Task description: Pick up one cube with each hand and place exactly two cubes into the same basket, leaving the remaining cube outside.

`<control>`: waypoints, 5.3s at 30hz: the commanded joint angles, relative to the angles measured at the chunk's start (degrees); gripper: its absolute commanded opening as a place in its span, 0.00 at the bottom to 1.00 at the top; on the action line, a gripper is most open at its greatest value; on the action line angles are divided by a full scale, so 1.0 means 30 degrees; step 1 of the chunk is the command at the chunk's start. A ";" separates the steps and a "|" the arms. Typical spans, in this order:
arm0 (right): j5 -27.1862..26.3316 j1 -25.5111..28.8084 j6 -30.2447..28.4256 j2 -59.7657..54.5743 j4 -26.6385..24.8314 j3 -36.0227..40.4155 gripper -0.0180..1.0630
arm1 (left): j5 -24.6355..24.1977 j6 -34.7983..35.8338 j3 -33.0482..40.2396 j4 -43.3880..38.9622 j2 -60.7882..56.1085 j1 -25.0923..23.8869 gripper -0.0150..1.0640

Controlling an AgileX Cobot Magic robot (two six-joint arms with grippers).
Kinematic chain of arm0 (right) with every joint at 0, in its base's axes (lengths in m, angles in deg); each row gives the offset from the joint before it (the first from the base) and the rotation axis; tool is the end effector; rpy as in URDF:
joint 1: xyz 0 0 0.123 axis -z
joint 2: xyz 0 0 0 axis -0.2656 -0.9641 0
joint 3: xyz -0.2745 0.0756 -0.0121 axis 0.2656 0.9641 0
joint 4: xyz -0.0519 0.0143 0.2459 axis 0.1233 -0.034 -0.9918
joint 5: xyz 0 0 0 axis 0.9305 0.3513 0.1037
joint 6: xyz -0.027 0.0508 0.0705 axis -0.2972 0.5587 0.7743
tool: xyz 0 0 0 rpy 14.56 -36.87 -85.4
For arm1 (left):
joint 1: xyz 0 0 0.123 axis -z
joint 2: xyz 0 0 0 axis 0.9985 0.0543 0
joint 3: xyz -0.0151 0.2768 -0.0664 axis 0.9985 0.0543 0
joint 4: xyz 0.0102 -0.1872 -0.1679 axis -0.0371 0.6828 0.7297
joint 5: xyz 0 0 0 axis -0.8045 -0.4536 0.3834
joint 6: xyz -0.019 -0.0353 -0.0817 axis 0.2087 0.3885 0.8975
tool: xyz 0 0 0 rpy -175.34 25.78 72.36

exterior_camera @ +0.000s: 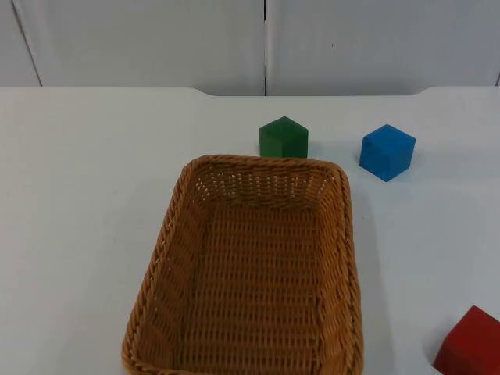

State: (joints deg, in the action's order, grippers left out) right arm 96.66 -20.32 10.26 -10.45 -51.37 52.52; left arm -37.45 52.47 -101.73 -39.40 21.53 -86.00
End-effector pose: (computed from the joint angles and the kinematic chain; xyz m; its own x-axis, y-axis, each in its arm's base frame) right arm -0.0068 -0.0045 0.2801 -0.4630 -0.0423 -0.8854 -0.0491 0.9986 -0.0220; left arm -0.0048 0.0075 0.2763 -0.4728 0.0230 -0.8809 -0.0486 0.9975 0.0521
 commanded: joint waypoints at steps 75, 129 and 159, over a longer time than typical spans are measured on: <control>-0.9487 0.0107 -0.2832 -2.1285 -0.1490 -0.7174 0.97 | 0.7496 -0.4618 -0.9061 0.6239 2.0957 -0.0095 0.99; -0.7213 -0.2371 -1.1176 -3.8648 -0.5165 -2.0165 0.97 | 0.7260 -1.3835 -2.3687 1.1309 3.9920 0.4169 0.99; -0.9240 -0.2800 -1.5676 -4.3062 -0.7517 -2.0708 0.97 | 1.0356 -2.1403 -2.6838 1.6911 4.6324 0.6575 0.99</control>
State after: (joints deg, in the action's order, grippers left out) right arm 69.21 -28.26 -35.92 -139.34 -73.71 -9.20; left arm -5.47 -11.53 -181.03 9.93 159.80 -66.68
